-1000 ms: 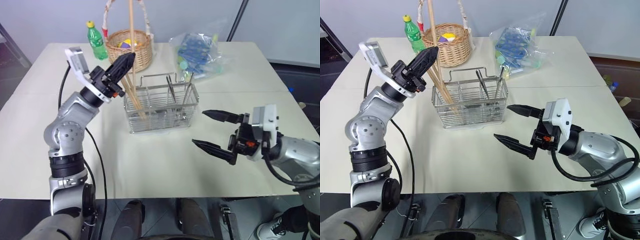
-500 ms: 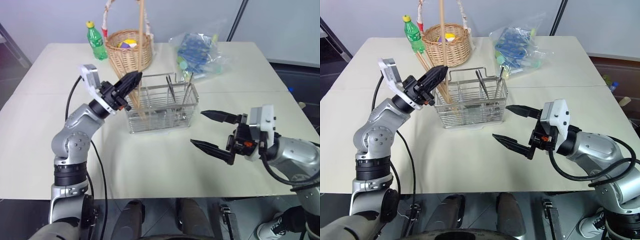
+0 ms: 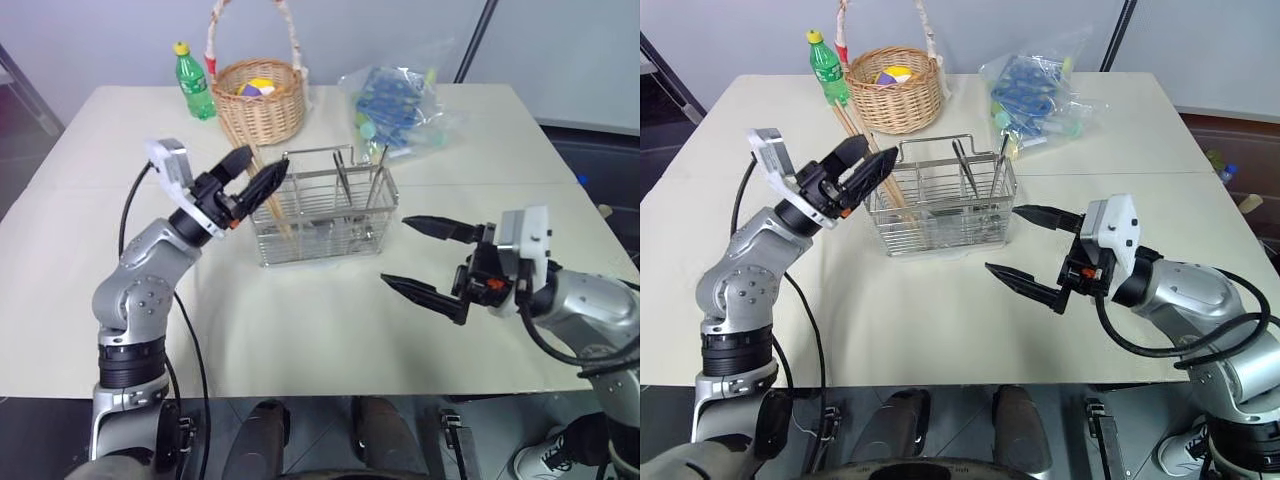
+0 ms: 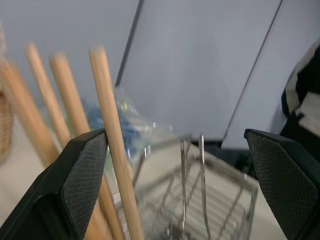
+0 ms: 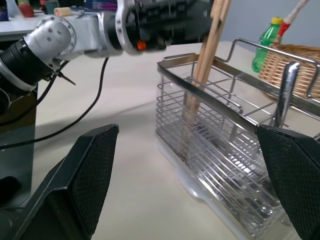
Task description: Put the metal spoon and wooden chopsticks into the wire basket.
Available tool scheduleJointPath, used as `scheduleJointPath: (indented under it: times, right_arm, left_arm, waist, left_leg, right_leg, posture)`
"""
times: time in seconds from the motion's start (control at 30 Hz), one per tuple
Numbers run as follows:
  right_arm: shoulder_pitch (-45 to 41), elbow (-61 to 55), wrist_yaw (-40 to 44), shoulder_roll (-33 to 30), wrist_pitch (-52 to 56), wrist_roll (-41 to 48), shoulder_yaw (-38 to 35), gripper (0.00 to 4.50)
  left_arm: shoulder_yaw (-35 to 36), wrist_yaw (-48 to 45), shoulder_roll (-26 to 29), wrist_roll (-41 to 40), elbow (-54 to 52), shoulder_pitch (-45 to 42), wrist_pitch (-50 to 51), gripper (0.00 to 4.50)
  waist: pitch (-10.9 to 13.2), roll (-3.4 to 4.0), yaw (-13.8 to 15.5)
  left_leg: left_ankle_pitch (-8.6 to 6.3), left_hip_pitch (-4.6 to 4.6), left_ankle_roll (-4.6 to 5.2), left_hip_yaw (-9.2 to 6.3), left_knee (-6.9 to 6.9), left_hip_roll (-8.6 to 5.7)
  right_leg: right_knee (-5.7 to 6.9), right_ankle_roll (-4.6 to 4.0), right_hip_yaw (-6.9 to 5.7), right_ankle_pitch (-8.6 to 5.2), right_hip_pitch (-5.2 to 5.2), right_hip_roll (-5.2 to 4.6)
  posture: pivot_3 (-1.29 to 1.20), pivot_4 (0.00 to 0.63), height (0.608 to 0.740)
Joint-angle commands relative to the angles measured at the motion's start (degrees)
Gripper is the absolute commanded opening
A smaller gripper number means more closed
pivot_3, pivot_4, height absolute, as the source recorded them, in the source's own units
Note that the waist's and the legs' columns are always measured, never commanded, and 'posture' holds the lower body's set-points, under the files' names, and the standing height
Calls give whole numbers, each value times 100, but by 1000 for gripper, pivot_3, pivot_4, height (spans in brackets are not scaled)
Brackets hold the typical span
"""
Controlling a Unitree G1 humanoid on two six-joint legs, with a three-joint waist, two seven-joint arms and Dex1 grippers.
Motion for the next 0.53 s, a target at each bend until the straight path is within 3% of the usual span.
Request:
scheduleJointPath:
  times: [0.03, 0.27, 0.4, 0.53]
  right_arm:
    - [-95, -1, 8, 64, -155, -47, -39, 4500]
    - [-251, 670, -238, 289, -351, -431, -127, 4500]
    - [-297, 1053, -506, 522, -595, -779, -121, 4500]
    - [-320, 1281, -638, 668, -789, -1043, -87, 4500]
  left_arm:
    - [217, 328, 49, -293, -314, -276, 109, 4479]
    - [738, 768, 658, -417, -320, -589, 229, 4479]
    - [1322, 777, 1363, 82, 196, -246, -117, 4479]
    - [1652, 782, 1602, 247, 288, 124, -292, 4479]
  waist:
    - [0, 0, -7]
    - [1, 1, -34]
    - [3, 9, -47]
    - [4, 11, -22]
  left_leg:
    - [0, 0, 0, 0, 0, 0]
    - [0, 2, 0, 1, -2, 1]
    - [0, 4, 0, 1, -7, 2]
    - [0, 1, 0, 1, -7, 2]
  right_leg:
    - [-1, 0, 0, 0, 0, 0]
    - [0, 0, 0, 0, -1, 2]
    - [2, -1, 2, 0, -5, 6]
    - [1, -1, 2, 0, -6, 6]
  posture:
    - [0, 150, 740]
    - [0, 150, 740]
    - [0, 150, 740]
    - [0, 150, 740]
